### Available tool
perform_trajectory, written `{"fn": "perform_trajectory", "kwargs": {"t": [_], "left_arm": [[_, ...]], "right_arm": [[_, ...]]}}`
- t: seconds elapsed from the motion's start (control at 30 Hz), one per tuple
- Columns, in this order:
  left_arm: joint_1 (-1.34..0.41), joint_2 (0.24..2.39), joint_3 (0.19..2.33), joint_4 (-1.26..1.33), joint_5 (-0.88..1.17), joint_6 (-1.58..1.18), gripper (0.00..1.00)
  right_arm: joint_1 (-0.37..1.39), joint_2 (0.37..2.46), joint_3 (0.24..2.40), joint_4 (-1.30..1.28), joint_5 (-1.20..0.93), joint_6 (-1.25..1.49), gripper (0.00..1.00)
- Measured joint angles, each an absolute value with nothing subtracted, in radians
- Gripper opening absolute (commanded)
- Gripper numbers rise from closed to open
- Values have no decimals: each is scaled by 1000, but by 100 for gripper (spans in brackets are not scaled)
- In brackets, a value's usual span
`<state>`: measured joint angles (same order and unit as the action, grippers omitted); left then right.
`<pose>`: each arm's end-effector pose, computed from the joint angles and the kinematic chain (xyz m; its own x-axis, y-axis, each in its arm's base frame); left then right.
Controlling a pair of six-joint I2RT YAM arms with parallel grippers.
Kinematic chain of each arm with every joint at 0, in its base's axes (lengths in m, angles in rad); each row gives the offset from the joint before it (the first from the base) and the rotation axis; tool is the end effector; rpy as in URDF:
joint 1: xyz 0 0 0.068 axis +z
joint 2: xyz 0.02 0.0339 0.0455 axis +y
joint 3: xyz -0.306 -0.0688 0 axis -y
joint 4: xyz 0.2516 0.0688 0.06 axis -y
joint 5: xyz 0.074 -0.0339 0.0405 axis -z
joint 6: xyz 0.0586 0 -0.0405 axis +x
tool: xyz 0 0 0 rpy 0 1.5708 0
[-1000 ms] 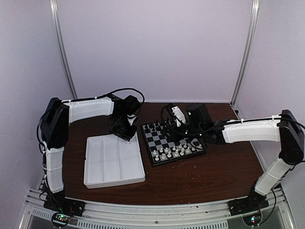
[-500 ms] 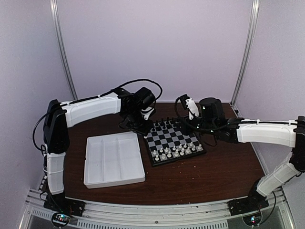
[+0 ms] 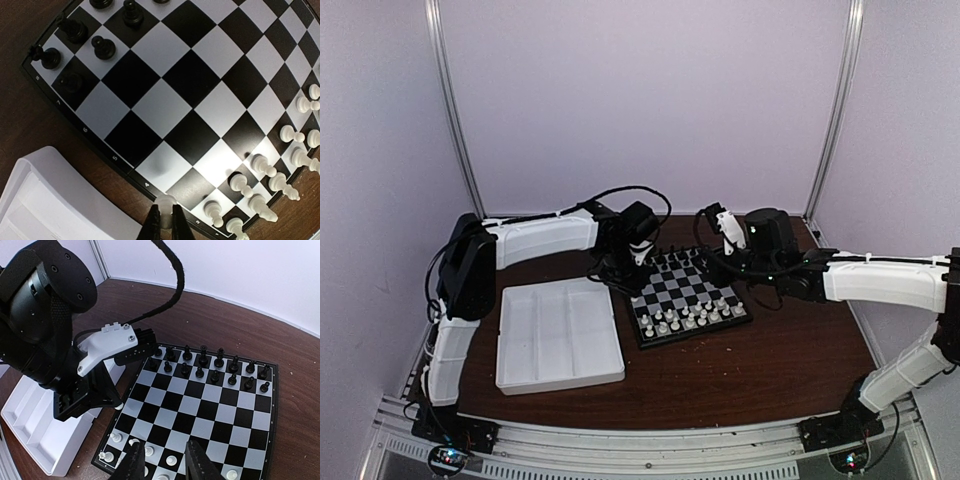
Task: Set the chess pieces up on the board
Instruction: Place the chess piece on the chessboard.
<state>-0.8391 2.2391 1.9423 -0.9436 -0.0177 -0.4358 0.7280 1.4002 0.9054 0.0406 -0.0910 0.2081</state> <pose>0.3420 -0.3793 0.2120 -0.8853 0.3542 -0.3012 0.4041 0.9066 -0.1218 0.2480 0.2281 0.2903 -0.4700 -0.1433 -0.8710 -0.6403 0.7345 0.2247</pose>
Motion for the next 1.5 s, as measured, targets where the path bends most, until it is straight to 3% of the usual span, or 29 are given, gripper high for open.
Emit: {"fn": "perform_trajectory", "kwargs": {"t": [0.7, 1.0, 1.2, 1.37, 1.5], "left_arm": [[-840, 2308, 1979, -916, 66, -437, 8], [-846, 2310, 1979, -915, 60, -438, 29], [-853, 2299, 1970, -908, 55, -435, 31], [-854, 2230, 1924, -896, 25, -440, 30], [-854, 2051, 1739, -797, -27, -459, 30]], "right_arm": [[728, 1405, 902, 18, -118, 214, 30], [728, 1446, 902, 15, -165, 220, 32], [728, 1454, 914, 2, -183, 221, 30], [728, 1483, 947, -14, -221, 223, 30], [728, 1567, 1007, -28, -290, 236, 30]]}}
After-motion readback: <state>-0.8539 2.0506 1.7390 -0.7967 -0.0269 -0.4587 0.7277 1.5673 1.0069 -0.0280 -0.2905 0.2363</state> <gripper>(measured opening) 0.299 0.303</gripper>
